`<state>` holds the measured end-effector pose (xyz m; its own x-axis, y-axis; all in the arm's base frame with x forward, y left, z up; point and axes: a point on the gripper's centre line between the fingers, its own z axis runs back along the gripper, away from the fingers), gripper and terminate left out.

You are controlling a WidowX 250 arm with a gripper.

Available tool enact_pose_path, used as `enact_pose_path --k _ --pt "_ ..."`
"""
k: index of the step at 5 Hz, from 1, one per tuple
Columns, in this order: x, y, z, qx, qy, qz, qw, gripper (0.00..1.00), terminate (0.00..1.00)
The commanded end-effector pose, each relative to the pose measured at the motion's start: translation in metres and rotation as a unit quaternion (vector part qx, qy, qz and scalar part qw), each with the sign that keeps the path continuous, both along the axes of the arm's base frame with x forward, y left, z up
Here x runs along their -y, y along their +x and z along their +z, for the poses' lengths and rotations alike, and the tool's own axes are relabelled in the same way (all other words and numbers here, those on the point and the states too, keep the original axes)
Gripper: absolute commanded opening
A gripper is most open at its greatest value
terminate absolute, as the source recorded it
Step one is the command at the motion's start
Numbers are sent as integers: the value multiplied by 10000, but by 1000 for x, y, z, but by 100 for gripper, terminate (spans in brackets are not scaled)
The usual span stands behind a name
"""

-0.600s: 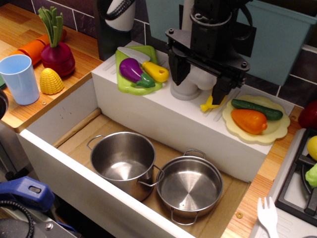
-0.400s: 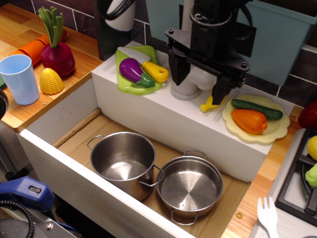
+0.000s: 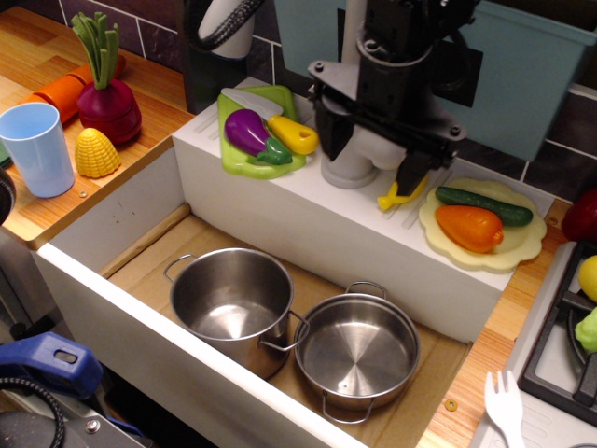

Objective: Turn lever vertical to front

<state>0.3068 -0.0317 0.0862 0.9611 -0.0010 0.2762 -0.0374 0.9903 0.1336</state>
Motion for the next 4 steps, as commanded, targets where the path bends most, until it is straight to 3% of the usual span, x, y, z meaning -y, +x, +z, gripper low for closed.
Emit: enact_pose_path --k 1,4 --pt "-6 31 16 409 33 -114 9991 100 0" --pt "-16 68 25 511 14 -521 9973 100 0"
